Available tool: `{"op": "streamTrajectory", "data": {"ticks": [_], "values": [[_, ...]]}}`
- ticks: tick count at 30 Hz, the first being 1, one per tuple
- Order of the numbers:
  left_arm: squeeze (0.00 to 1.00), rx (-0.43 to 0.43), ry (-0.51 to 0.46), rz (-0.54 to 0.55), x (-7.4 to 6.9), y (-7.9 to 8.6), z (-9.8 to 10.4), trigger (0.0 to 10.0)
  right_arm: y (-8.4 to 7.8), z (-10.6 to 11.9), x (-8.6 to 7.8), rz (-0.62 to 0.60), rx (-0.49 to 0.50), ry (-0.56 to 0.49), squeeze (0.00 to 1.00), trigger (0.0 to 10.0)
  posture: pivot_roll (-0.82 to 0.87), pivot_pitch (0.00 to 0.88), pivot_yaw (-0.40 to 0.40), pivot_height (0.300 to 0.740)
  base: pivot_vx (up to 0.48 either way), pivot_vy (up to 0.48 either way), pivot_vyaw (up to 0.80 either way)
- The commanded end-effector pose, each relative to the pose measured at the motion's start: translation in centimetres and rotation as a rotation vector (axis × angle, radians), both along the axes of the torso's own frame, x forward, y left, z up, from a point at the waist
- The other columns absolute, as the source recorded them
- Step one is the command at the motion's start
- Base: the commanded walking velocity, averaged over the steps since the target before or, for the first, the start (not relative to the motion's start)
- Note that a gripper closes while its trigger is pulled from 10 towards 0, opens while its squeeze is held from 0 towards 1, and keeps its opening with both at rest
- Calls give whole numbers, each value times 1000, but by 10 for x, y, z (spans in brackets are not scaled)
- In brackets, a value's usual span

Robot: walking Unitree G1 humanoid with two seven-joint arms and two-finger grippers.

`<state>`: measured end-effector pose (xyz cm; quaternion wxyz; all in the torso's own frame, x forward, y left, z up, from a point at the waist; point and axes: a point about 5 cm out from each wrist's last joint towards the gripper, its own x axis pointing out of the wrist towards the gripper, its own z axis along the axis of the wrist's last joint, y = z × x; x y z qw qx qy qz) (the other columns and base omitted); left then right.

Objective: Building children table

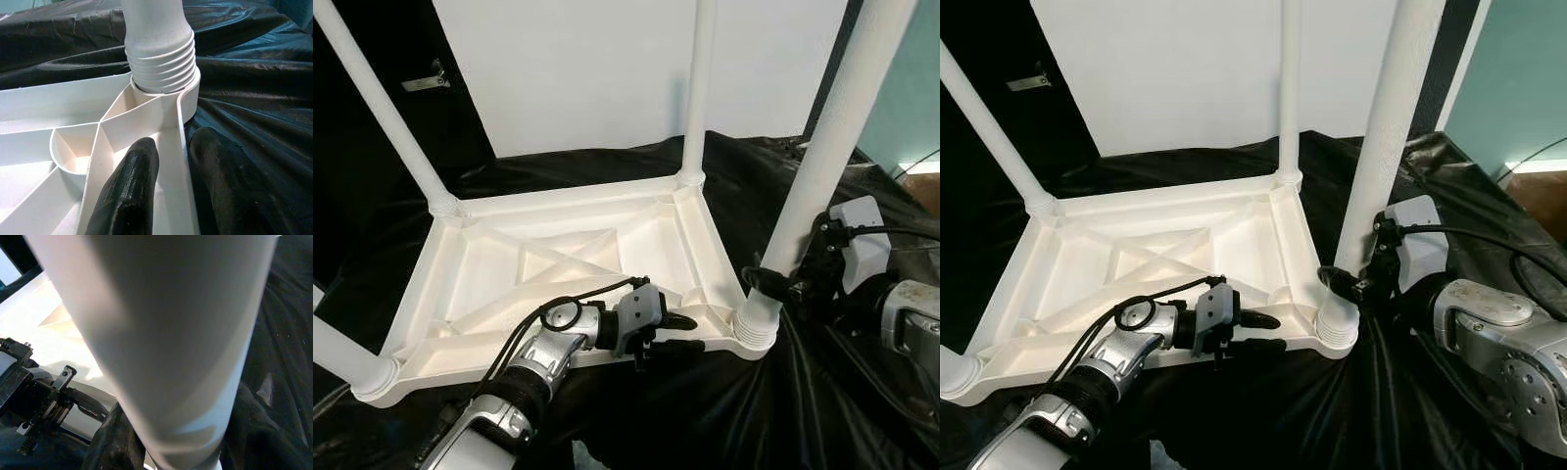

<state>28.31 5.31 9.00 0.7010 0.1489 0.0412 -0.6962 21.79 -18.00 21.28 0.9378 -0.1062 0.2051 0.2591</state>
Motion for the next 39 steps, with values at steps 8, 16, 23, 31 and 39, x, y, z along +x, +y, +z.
{"op": "streamTrajectory", "data": {"ticks": [8, 16, 23, 31, 39], "values": [[0, 164, 124, 152, -6, 33, -39, 10000, 9, -60, -24, -18, -17, 240, 0, 10000, -198, 43, 12, 740, 0, 0, 0], [0, 178, 115, 134, -3, 35, -37, 10000, 5, -64, -31, 13, -156, 212, 0, 10000, -224, 43, 44, 740, 0, 0, 0], [0, 179, 108, 122, -2, 32, -36, 10000, 4, -62, -38, 35, -158, 230, 0, 10000, -232, 43, 45, 740, 0, 0, 0], [0, 177, 106, 121, -3, 31, -37, 10000, 2, -69, -33, -92, 44, 289, 0, 10000, -225, 42, 36, 740, 0, 0, 0], [0, 174, 108, 121, -4, 31, -37, 10000, 7, -70, -27, -164, 193, 310, 0, 10000, -225, 43, 35, 740, 0, 0, 0]]}}
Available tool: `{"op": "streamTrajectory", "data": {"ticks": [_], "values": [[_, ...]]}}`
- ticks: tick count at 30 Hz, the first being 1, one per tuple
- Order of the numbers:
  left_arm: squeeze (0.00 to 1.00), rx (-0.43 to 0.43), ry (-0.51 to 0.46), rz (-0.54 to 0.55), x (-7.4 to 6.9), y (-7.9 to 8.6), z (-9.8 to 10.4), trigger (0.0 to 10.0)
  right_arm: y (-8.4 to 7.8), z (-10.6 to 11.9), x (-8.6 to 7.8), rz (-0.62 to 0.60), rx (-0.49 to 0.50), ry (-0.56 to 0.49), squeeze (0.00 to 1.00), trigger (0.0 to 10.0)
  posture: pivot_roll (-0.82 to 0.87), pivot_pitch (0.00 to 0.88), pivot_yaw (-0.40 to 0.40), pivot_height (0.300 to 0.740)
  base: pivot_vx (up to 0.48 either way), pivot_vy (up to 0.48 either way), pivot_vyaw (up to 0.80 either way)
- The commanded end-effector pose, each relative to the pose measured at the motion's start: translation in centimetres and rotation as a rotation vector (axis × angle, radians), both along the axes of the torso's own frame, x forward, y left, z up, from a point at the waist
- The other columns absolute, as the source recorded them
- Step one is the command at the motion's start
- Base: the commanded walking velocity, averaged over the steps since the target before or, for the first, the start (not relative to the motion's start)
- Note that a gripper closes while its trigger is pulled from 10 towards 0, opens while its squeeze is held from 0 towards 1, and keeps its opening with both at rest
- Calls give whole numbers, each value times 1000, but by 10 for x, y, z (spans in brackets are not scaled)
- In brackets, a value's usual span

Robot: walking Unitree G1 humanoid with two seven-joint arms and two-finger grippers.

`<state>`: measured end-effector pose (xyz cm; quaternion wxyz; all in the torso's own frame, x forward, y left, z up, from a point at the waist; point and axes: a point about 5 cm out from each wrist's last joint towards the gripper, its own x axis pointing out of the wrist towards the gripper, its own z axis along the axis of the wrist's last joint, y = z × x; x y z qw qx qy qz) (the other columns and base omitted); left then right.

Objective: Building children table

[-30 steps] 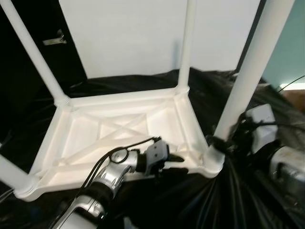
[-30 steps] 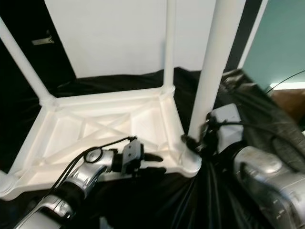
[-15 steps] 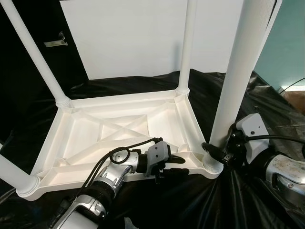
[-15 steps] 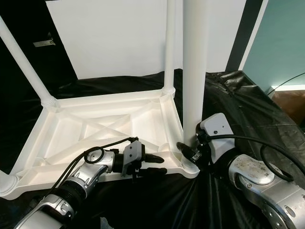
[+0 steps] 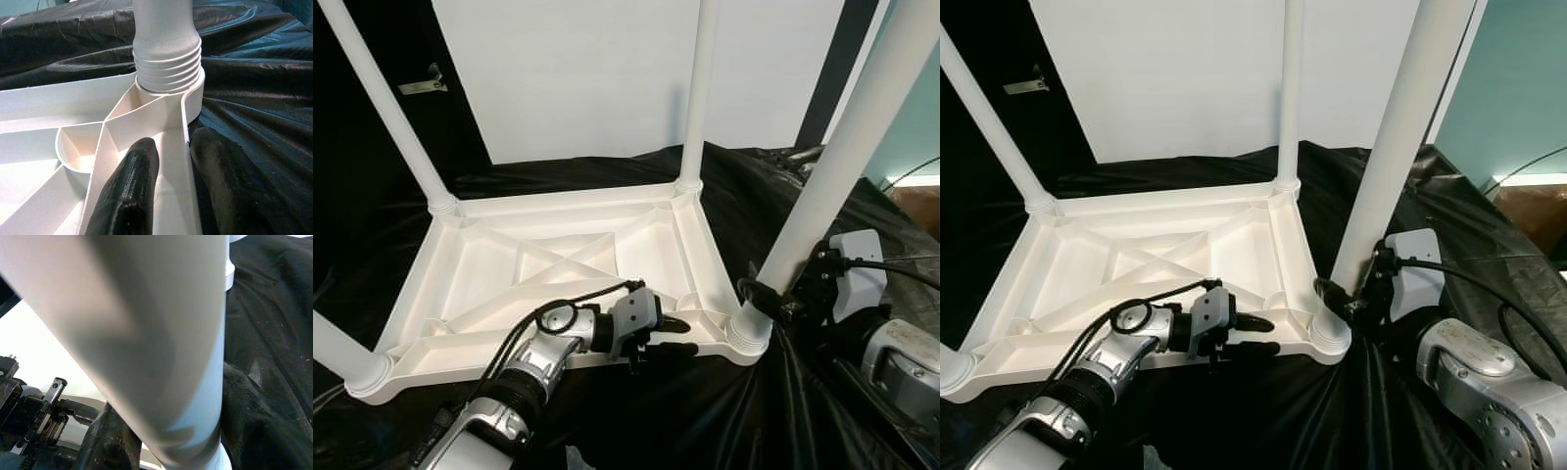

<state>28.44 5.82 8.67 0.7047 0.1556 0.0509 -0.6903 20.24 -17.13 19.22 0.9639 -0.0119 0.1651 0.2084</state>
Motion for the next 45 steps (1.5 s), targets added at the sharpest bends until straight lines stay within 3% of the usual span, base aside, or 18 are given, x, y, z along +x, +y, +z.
{"op": "streamTrajectory", "data": {"ticks": [1, 9, 10, 13, 14, 16, 21, 25, 27, 32, 33, 36, 40, 45], "values": [[0, 151, 106, 106, -5, 26, -34, 10000, -1, -47, -10, 11, 34, 347, 0, 10000, -227, 43, 35, 740, 0, 0, 0], [0, 150, 107, 108, -5, 26, -35, 10000, -3, -48, -10, 24, -28, 358, 0, 10000, -224, 42, 32, 740, 0, 0, 0], [0, 149, 107, 110, -5, 26, -35, 10000, -1, -52, -9, 17, -120, 314, 0, 10000, -220, 42, 35, 740, 0, 0, 0], [0, 150, 107, 111, -5, 25, -35, 10000, 4, -56, -8, -3, -153, 266, 0, 10000, -212, 45, 30, 740, 0, 0, 0], [0, 148, 109, 114, -5, 26, -35, 10000, 12, -58, -6, -20, -172, 205, 0, 10000, -206, 45, 30, 740, 0, 0, 0], [0, 148, 109, 114, -5, 26, -35, 10000, 12, -58, -6, -20, -172, 205, 0, 10000, -206, 45, 30, 740, 0, 0, 0], [0, 150, 114, 126, -6, 31, -37, 10000, 27, -59, -2, -87, -137, 82, 0, 10000, -181, 45, 37, 740, 0, 0, 0], [0, 152, 115, 128, -6, 32, -37, 10000, 28, -59, -1, -106, -119, 77, 0, 10000, -181, 45, 37, 740, 0, 0, 0], [0, 156, 118, 129, -6, 35, -37, 10000, 27, -58, 10, -189, -65, 50, 0, 10000, -178, 46, 45, 740, 0, 0, 0], [0, 159, 117, 123, -7, 34, -37, 10000, 27, -58, 19, -261, -30, -4, 0, 10000, -176, 47, 52, 740, 0, 0, 0], [0, 158, 114, 116, -6, 34, -36, 10000, 23, -64, 25, -330, 6, -21, 0, 10000, -173, 48, 56, 740, 0, 0, 0], [0, 159, 113, 113, -6, 34, -36, 10000, 20, -69, 29, -383, 23, -23, 0, 10000, -169, 51, 59, 740, 0, 0, 0], [0, 161, 114, 112, -6, 34, -36, 10000, 19, -70, 34, -423, 14, -33, 0, 10000, -168, 52, 60, 740, 0, 0, 0], [0, 166, 121, 110, -8, 36, -38, 10000, 22, -61, 37, -446, -94, -169, 0, 10000, -160, 52, 60, 740, 0, 0, 0]]}}
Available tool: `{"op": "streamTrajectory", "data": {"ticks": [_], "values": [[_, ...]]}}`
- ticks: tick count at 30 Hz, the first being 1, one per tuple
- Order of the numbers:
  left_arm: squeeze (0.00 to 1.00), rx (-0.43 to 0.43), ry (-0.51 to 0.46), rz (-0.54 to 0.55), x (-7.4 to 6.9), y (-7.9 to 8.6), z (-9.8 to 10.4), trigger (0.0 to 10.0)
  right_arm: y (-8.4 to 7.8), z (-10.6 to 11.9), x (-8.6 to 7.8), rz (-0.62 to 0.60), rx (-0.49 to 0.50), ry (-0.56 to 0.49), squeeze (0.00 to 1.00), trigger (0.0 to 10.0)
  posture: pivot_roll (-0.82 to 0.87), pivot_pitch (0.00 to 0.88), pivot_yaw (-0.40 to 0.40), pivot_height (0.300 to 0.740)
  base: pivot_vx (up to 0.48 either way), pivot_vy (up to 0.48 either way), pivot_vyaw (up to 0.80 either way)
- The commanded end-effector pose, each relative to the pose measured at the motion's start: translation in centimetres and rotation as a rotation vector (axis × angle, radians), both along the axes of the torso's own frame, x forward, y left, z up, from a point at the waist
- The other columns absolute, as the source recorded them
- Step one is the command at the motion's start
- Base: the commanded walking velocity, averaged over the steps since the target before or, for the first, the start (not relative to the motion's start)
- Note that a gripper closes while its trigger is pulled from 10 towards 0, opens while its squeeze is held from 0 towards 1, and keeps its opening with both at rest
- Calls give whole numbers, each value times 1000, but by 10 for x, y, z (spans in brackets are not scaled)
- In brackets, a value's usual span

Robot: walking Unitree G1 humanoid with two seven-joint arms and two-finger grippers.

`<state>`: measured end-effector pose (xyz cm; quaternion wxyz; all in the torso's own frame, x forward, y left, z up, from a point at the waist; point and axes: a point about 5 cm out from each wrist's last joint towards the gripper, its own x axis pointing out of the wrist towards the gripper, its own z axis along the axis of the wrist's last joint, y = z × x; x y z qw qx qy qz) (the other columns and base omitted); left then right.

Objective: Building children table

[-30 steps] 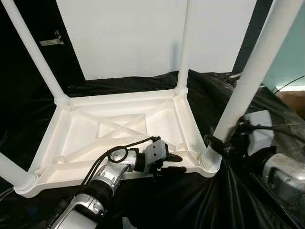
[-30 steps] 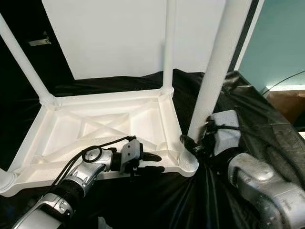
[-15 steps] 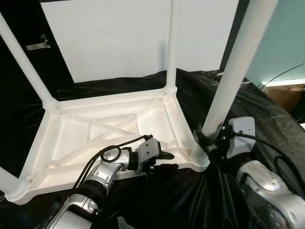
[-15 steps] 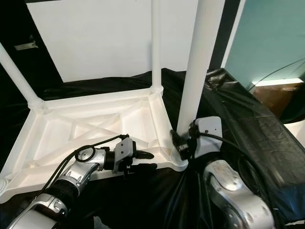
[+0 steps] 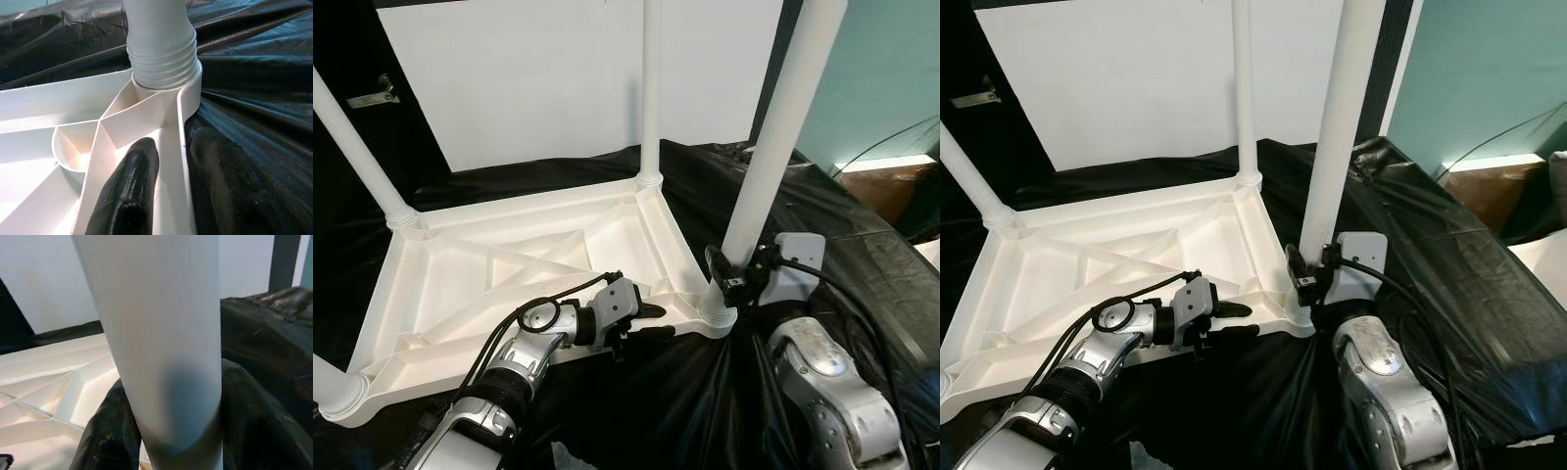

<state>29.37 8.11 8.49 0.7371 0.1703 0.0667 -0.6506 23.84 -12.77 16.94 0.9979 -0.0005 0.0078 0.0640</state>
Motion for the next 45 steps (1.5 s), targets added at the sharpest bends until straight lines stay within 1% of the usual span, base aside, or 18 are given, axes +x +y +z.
{"op": "streamTrajectory", "data": {"ticks": [1, 2, 4, 8, 13, 20, 25, 26, 28, 30, 34, 35, 37, 38, 40, 41, 42, 45], "values": [[0, 122, 141, 10, -18, 13, -36, 10000, -22, -38, 1, -166, -86, 164, 0, 10000, -160, 52, 60, 740, 0, 0, 0], [0, 122, 141, 10, -18, 13, -36, 10000, -22, -38, 1, -166, -86, 164, 0, 10000, -160, 52, 60, 740, 0, 0, 0], [0, 122, 143, 8, -18, 13, -36, 10000, -26, -40, 3, -237, -62, 97, 0, 10000, -152, 51, 63, 740, 0, 0, 0], [0, 123, 141, 7, -18, 13, -36, 10000, -29, -39, 5, -326, -14, 14, 0, 10000, -143, 50, 65, 740, 0, 0, 0], [0, 128, 138, 11, -18, 15, -36, 10000, -32, -38, 7, -414, 6, -28, 0, 10000, -131, 47, 66, 740, 0, 0, 0], [0, 131, 137, 12, -19, 16, -37, 10000, -29, -37, 8, -408, -15, -79, 0, 10000, -131, 49, 68, 740, 0, 0, 0], [0, 131, 137, 12, -19, 16, -37, 10000, -29, -38, 8, -411, -15, -87, 0, 10000, -131, 49, 69, 740, 0, 0, 0], [0, 128, 138, 12, -19, 14, -37, 10000, -29, -37, 8, -398, -31, -102, 686, 10000, -141, 57, 65, 740, 0, 0, 0], [0, 125, 140, 12, -20, 12, -37, 10000, -30, -37, 8, -390, -44, -114, 698, 10000, -143, 58, 64, 740, 0, 0, 0], [0, 121, 142, 13, -20, 10, -38, 10000, -31, -35, 7, -377, -61, -135, 1000, 10000, -147, 59, 62, 740, 0, 0, 0], [0, 120, 143, 15, -20, 11, -38, 10000, -33, -34, 6, -379, -67, -142, 1000, 10000, -151, 58, 61, 740, 0, 0, 0], [0, 121, 143, 16, -20, 11, -38, 10000, -33, -34, 6, -374, -75, -145, 949, 10000, -154, 57, 60, 740, 0, 0, 0], [0, 121, 143, 17, -19, 12, -38, 10000, -34, -34, 6, -370, -82, -147, 949, 10000, -155, 56, 59, 740, 0, 0, 0], [0, 121, 142, 19, -19, 12, -38, 10000, -33, -35, 7, -327, -88, -143, 0, 10000, -157, 55, 60, 740, 0, 0, 0], [0, 121, 142, 21, -18, 13, -38, 10000, -31, -38, 7, -190, -92, -119, 0, 10000, -163, 55, 64, 740, 0, 0, 0], [0, 121, 142, 21, -18, 13, -38, 10000, -31, -38, 7, -190, -92, -119, 0, 10000, -163, 55, 64, 740, 0, 0, 0], [0, 123, 141, 19, -18, 13, -37, 10000, -37, -40, 6, -81, -106, -92, 0, 10000, -165, 55, 65, 740, 0, 0, 0], [0, 124, 141, 18, -18, 13, -37, 10000, -41, -41, 5, -51, -114, -83, 0, 10000, -165, 55, 65, 740, 0, 0, 0]]}}
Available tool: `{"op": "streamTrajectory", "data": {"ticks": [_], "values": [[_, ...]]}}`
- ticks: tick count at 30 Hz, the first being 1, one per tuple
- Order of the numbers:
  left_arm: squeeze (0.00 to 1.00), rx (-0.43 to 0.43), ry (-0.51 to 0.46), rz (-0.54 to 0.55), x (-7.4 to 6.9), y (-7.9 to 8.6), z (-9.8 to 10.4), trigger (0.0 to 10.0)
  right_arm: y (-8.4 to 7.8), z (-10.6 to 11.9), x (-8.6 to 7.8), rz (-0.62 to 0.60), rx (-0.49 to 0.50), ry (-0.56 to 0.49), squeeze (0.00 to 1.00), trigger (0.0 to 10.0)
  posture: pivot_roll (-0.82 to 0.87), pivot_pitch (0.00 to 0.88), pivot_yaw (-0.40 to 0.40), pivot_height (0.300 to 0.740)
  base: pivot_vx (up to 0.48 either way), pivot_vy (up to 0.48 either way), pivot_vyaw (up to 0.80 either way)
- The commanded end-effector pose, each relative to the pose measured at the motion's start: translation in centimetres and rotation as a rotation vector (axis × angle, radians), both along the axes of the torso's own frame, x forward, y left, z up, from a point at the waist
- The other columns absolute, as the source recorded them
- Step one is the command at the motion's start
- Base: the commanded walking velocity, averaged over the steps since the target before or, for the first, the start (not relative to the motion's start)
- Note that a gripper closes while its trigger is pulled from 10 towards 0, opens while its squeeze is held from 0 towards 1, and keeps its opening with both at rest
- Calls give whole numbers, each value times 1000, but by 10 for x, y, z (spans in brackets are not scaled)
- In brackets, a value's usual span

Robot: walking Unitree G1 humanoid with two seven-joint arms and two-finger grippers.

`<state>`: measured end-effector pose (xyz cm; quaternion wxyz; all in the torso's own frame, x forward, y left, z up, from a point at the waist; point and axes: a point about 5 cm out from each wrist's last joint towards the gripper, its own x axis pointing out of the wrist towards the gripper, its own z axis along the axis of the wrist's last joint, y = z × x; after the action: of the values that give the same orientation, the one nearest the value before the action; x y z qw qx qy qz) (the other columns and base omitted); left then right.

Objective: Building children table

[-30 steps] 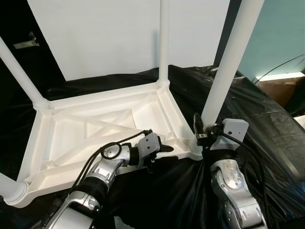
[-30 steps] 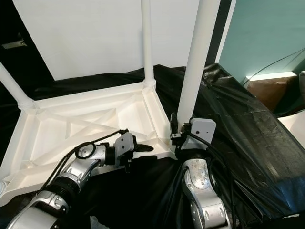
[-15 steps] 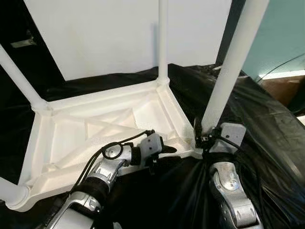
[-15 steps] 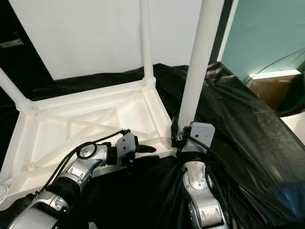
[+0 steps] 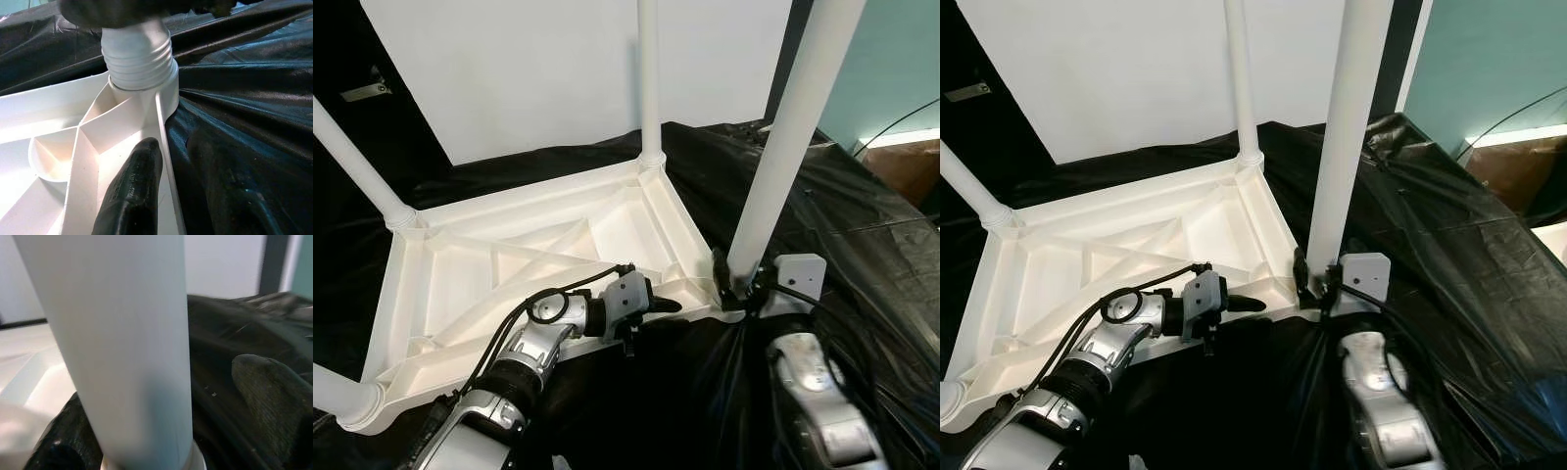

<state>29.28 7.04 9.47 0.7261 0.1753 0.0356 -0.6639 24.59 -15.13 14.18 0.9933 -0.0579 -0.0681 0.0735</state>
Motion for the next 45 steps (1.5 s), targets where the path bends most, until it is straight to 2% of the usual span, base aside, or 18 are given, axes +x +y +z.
{"op": "streamTrajectory", "data": {"ticks": [1, 3, 4, 5, 8, 9, 13, 20, 22, 24, 27, 29, 33, 35, 37, 43, 44, 45], "values": [[0, 160, 185, 63, -16, 24, -47, 10000, -24, -13, -2, -50, -9, 87, 0, 10000, -167, 56, 67, 740, 0, 0, 0], [0, 161, 185, 63, -16, 25, -47, 10000, -37, -10, -1, -7, -41, 107, 0, 10000, -170, 54, 67, 740, 0, 0, 0], [0, 161, 185, 63, -16, 25, -47, 10000, -37, -10, -1, -7, -41, 107, 0, 10000, -170, 54, 67, 740, 0, 0, 0], [0, 162, 183, 64, -16, 25, -47, 10000, -42, -10, -1, 40, -55, 133, 0, 3451, -171, 53, 67, 740, 0, 0, 0], [0, 163, 183, 64, -15, 25, -47, 10000, -44, -10, -1, 72, -62, 150, 0, 3451, -171, 53, 67, 740, 0, 0, 0], [0, 161, 181, 64, -15, 24, -46, 10000, -47, -9, 0, 113, -81, 163, 0, 0, -172, 52, 66, 740, 0, 0, 0], [0, 154, 180, 62, -15, 19, -47, 10000, -58, -4, 7, 163, -148, 157, 0, 0, -166, 49, 61, 740, 0, 0, 0], [0, 153, 181, 65, -17, 19, -48, 10000, -57, -6, 7, 198, -140, 175, 0, 0, -156, 50, 60, 740, 0, 0, 0], [0, 154, 183, 67, -18, 21, -48, 10000, -53, -11, 4, 188, -103, 195, 0, 0, -148, 49, 60, 740, 0, 0, 0], [0, 156, 184, 69, -18, 23, -49, 10000, -42, -17, 0, 102, -36, 170, 0, 0, -140, 50, 59, 740, 0, 0, 0], [0, 156, 184, 70, -18, 24, -49, 10000, -36, -18, -1, 49, -6, 150, 0, 0, -140, 50, 59, 740, 0, 0, 0], [0, 159, 185, 70, -19, 25, -49, 10000, -19, -28, -9, -132, 66, 118, 0, 0, -134, 50, 62, 740, 0, 0, 0], [0, 161, 183, 69, -18, 26, -48, 10000, -3, -36, -15, -211, 99, 134, 0, 0, -134, 50, 62, 740, 0, 0, 0], [0, 161, 183, 69, -18, 26, -48, 10000, -3, -36, -15, -211, 99, 134, 0, 0, -134, 50, 62, 740, 0, 0, 0], [0, 165, 180, 69, -17, 27, -47, 10000, -14, -36, -10, -321, 118, 126, 0, 0, -122, 44, 65, 740, 0, 0, 0], [0, 170, 179, 68, -16, 28, -46, 10000, -13, -35, -4, -323, 122, 122, 0, 353, -123, 39, 64, 740, 0, 0, 0], [0, 170, 178, 67, -16, 28, -46, 10000, -11, -34, -3, -307, 99, 121, 0, 10000, -123, 39, 64, 740, 0, 0, 0], [0, 170, 176, 66, -16, 27, -46, 10000, -12, -32, -2, -285, 74, 115, 114, 10000, -131, 36, 62, 740, 0, 0, 0]]}}
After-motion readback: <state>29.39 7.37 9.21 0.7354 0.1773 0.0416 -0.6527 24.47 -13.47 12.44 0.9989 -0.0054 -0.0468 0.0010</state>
